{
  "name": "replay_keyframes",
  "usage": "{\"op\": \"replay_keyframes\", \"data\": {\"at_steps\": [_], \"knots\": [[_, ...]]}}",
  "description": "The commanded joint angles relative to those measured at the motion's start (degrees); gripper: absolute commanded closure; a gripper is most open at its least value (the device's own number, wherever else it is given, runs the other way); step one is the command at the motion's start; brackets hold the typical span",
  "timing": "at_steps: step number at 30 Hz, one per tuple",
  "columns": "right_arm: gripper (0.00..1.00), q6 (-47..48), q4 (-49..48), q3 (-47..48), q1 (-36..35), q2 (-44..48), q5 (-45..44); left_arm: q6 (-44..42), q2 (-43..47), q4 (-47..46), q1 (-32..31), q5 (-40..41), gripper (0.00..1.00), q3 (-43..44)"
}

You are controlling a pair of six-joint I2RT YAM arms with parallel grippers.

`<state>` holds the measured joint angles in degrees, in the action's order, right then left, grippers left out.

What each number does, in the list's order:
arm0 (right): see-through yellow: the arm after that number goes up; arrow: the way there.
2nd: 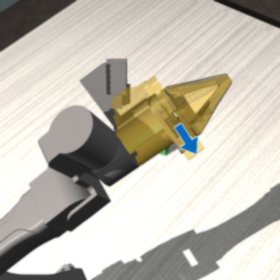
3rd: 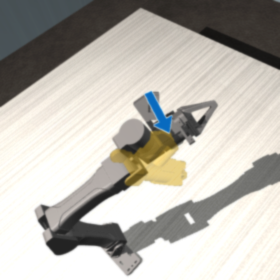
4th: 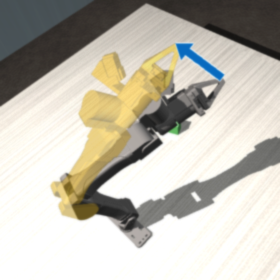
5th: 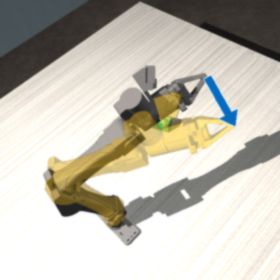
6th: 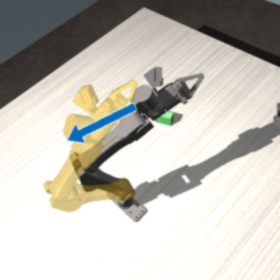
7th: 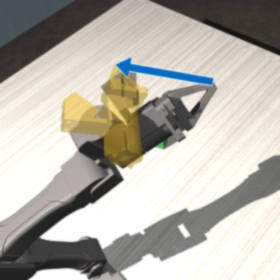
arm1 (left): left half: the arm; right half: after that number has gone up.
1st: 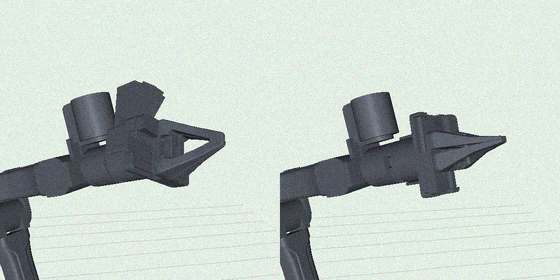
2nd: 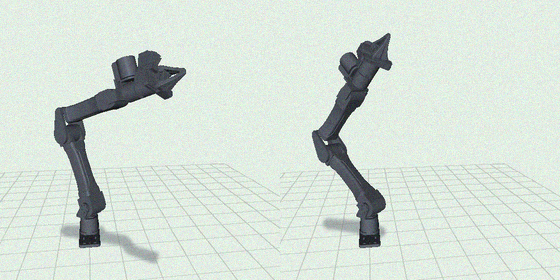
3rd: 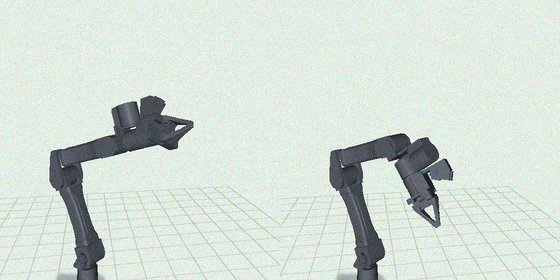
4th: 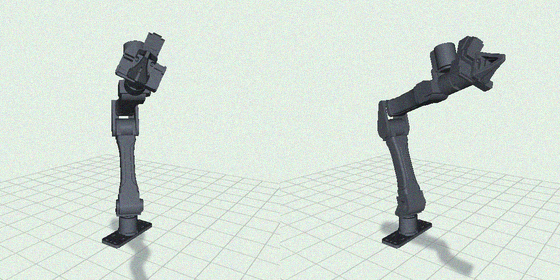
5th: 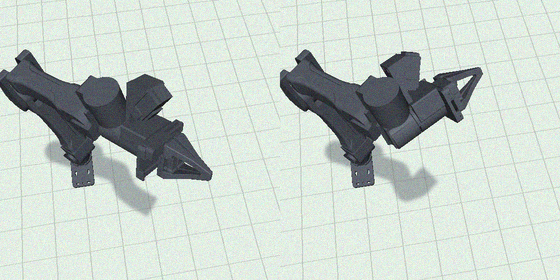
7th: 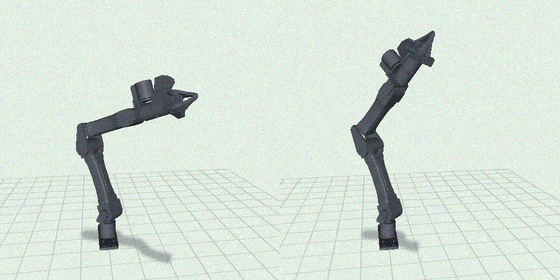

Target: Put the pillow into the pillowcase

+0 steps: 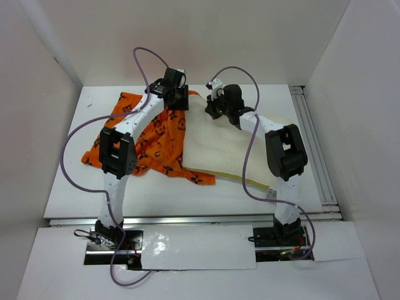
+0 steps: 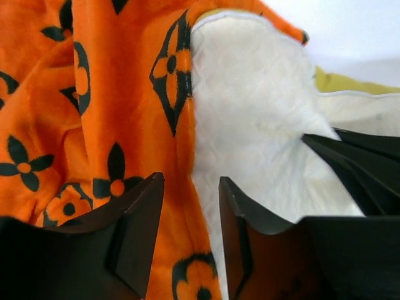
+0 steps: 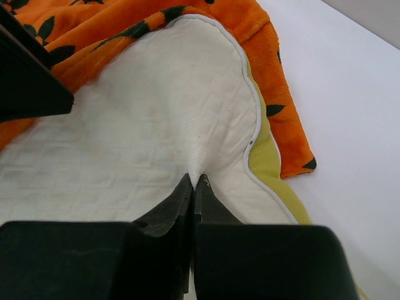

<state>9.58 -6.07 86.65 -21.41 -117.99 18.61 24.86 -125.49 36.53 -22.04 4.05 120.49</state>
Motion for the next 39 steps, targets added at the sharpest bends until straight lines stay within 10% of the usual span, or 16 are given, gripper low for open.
{"op": "replay_keyframes", "data": {"at_steps": [1, 11, 39], "knots": [[1.00, -0.9, -0.4, 1.0, -0.6, 2.9, -1.4, -1.3, -2.7, 2.3, 0.1, -0.5, 0.50, 2.8], [1.00, -0.9, 0.2, 1.5, -0.6, 2.9, 0.1, 2.3, -0.9, 3.5, 0.1, 3.8, 1.00, 0.4], [1.00, -1.6, -6.7, -13.7, -9.3, 17.4, 1.4, 2.4, 11.2, -4.4, -6.4, 0.3, 1.00, -2.3]]}}
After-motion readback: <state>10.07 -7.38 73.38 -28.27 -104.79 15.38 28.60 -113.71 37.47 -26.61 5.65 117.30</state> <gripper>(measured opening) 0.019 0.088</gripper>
